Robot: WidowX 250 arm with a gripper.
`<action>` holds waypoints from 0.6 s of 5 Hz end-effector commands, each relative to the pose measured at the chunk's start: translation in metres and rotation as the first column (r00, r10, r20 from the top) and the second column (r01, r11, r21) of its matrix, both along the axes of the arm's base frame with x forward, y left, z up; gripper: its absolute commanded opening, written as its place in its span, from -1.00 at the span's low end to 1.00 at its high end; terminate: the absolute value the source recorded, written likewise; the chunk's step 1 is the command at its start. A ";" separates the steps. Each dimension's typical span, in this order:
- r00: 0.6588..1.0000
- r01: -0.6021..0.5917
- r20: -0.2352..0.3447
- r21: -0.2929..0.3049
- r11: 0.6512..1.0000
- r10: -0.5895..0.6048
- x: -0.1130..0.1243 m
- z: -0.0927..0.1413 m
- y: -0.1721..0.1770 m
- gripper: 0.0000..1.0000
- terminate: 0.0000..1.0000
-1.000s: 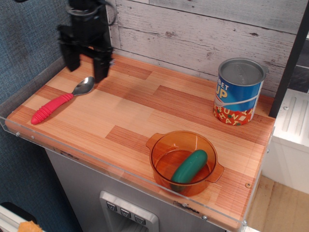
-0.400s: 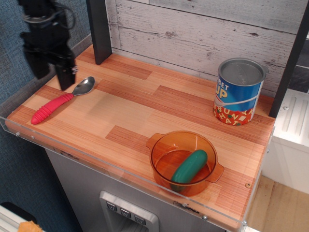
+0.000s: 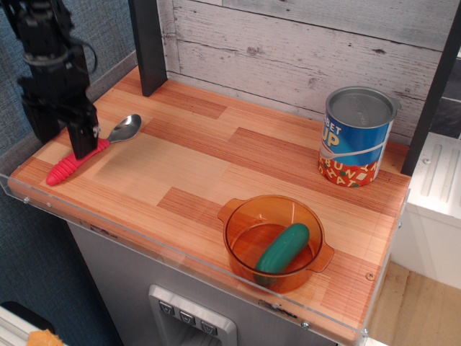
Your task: Pick up the red spoon and place it on the left of the can
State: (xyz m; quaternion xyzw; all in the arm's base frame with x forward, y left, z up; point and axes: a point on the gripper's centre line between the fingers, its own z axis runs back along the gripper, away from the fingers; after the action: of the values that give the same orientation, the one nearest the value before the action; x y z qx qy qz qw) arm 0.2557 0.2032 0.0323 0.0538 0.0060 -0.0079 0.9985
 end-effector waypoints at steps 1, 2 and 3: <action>0.999 0.043 0.016 0.015 0.999 -0.044 0.013 -0.013 0.004 1.00 -1.00; 0.999 0.047 0.001 0.019 0.999 -0.047 0.014 -0.017 0.004 1.00 -1.00; 0.999 0.041 0.000 0.026 0.999 -0.041 0.013 -0.019 0.005 -1.00 -1.00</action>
State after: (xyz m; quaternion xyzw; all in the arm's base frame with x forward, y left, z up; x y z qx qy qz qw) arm 0.2661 0.2069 0.0082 0.0601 0.0116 -0.0289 0.9977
